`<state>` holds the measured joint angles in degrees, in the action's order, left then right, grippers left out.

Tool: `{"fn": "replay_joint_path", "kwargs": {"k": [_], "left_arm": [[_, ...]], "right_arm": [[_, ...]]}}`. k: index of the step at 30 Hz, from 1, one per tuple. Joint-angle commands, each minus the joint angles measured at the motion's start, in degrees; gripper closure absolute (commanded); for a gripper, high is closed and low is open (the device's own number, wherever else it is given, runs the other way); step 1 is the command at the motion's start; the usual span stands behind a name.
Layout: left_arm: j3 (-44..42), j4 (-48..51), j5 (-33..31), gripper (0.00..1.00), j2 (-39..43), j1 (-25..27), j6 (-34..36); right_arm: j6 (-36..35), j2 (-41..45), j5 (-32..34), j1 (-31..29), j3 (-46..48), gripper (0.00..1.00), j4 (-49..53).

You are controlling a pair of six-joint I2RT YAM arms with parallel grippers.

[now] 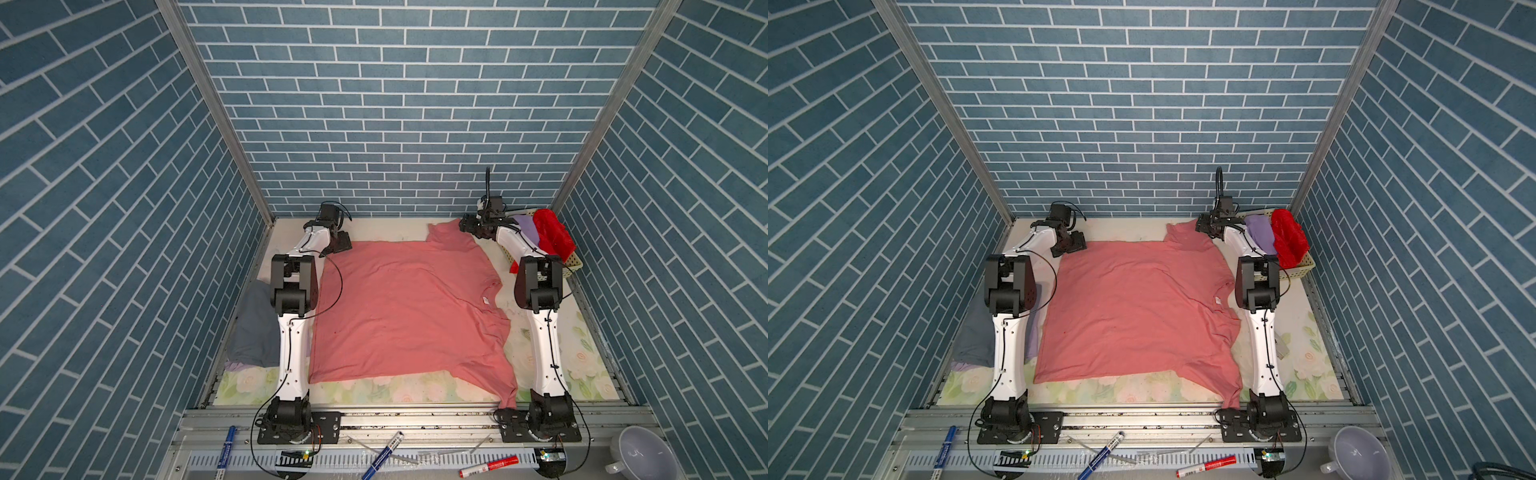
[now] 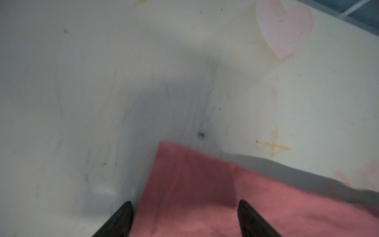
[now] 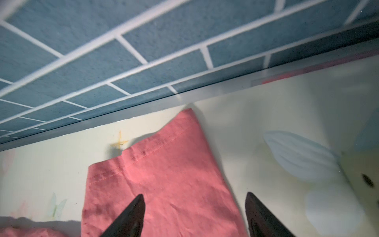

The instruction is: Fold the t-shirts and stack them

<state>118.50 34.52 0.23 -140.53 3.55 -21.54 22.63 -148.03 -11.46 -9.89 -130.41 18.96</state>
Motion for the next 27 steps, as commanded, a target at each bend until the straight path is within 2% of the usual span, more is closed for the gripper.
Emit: {"fn": "replay_joint_path", "kwargs": {"k": [1,4,7,12,16,19,21,27], "left_arm": [[-0.1,1.6,2.5,0.34,-1.4,-0.1,-0.6],[-3.0,-1.4,3.1,0.48,0.1,-0.1,-1.3],[-5.7,-3.7,3.5,0.58,1.7,-0.1,-1.5],[-10.2,-6.5,4.2,0.61,4.1,-0.1,-2.2],[-12.1,-7.3,4.6,0.62,4.7,-0.1,-2.2],[-12.7,-7.6,5.0,0.63,4.9,-0.1,-2.3],[-13.0,-7.9,5.4,0.64,5.0,-0.1,-2.3],[-13.9,-8.7,5.9,0.68,5.4,-0.1,-2.4]], "right_arm": [[0.5,-3.3,-5.8,0.1,-4.7,0.25,2.2],[0.8,-5.1,-5.9,0.1,-6.0,0.25,1.9],[-1.7,-7.1,-2.4,-0.2,-9.6,0.26,5.1],[-4.2,-10.7,-2.0,-0.3,-16.4,0.26,11.4],[-3.7,-11.5,-7.3,-0.6,-17.1,0.29,11.6],[-2.2,-12.4,-12.5,-0.9,-17.2,0.39,11.5],[-1.3,-12.7,-13.6,-1.2,-17.2,0.47,10.8],[0.4,-12.8,-10.9,-2.0,-17.3,0.83,8.9]]}}
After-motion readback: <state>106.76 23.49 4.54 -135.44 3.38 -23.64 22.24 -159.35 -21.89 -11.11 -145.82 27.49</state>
